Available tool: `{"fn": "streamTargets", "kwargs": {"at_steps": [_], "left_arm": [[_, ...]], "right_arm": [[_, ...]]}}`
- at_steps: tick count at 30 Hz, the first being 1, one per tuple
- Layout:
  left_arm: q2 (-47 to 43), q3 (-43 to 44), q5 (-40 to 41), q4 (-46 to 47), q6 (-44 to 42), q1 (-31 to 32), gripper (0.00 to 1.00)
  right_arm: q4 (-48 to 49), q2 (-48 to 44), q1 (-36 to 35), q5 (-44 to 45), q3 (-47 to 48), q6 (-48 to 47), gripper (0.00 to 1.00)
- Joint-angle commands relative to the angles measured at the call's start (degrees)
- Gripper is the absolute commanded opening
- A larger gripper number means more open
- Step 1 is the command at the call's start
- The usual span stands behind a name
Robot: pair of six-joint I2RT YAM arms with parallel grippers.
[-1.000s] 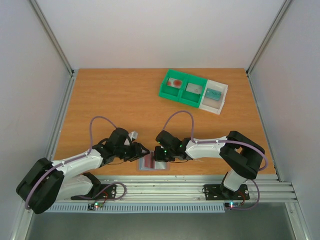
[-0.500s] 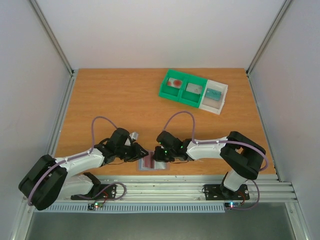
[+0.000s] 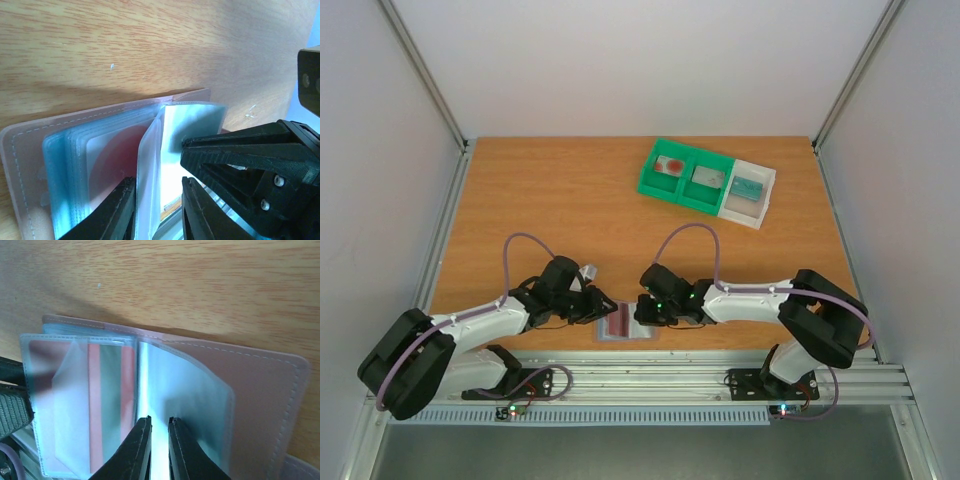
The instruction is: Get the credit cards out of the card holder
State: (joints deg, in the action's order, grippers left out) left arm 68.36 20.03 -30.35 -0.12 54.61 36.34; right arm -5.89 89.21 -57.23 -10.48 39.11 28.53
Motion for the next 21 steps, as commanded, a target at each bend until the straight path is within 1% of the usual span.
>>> {"fn": "streamTargets", "kwargs": {"at_steps": [1, 6, 21], "left_arm": [[0.4, 0.3, -0.9, 2.6, -0.7, 0.0, 0.27], [-0.2, 0.4, -1.3, 2.7, -0.3, 0.1, 0.28], [1.0, 1.4, -2.4, 5.0, 1.3, 2.1, 0.32]], "right_arm": [[-4.0, -2.5, -0.4, 4.4, -0.6, -1.1, 0.11], [-6.3, -3.6, -0.4, 7.3, -1.5, -1.6, 0.09], [-4.9, -3.0, -0.4, 7.8, -3.1, -0.5, 0.08]]}}
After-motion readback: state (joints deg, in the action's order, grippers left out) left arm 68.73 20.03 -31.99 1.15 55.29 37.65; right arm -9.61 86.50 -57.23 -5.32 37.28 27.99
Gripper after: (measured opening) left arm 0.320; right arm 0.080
